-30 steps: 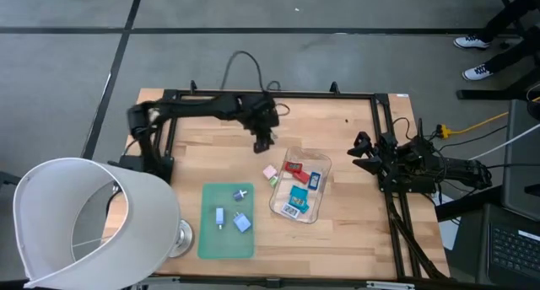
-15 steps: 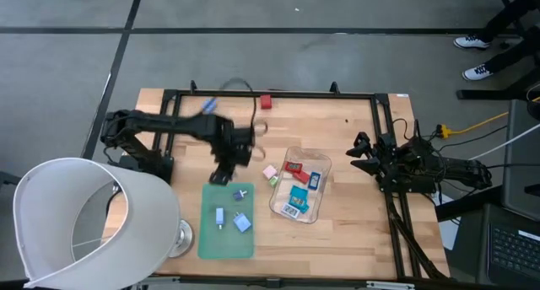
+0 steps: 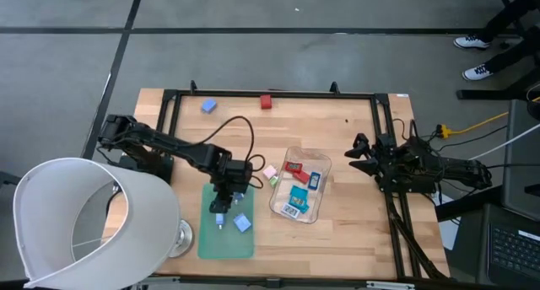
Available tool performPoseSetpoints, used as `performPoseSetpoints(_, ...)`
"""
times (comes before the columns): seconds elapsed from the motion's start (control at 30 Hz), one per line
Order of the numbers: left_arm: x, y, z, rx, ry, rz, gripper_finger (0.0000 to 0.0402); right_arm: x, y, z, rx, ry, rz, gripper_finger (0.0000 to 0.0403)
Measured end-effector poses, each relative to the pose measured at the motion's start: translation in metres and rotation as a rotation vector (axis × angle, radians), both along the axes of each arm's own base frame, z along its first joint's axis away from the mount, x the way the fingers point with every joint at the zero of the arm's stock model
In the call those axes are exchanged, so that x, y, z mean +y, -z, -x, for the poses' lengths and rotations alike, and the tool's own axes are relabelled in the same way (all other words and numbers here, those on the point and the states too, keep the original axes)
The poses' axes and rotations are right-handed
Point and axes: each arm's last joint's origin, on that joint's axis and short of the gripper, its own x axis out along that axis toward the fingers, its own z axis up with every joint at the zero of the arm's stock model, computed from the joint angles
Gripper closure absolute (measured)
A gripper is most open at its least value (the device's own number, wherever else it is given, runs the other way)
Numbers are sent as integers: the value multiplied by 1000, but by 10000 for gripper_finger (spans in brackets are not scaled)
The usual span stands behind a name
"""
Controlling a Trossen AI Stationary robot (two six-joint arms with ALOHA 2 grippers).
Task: Pick & Place Office items
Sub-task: Put the top green charger adapter into the green bin, then put the blue charger adapter into the green bin
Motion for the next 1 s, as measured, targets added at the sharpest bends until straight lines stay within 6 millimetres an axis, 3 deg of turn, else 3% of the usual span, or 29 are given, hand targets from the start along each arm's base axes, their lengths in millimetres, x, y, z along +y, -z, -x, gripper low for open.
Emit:
performPoseSetpoints(0.27, 3, 3, 1, 30, -67, 15, 127, 0, 1, 0, 7, -1, -6, 202)
performPoseSetpoints(0.47, 6, 1, 0, 32, -82, 9, 116, 0, 1, 0, 6, 0, -2, 202)
performPoseSetpoints(0.53, 12, -5, -2, 7, -135, -70, 120, 0, 1, 0, 6, 0, 1, 202)
performPoseSetpoints(0.7, 46, -23, -7, -65, -427, -287, 126, 0, 1, 0, 9, 9, 1, 202)
performPoseSetpoints(0.93, 128, -27, 4, -16, -977, -339, 124, -1, 1, 0, 9, 25, 7, 202)
performPoseSetpoints(1.0, 150, -27, 11, 0, -1061, -330, 120, -1, 1, 0, 8, 29, 6, 202)
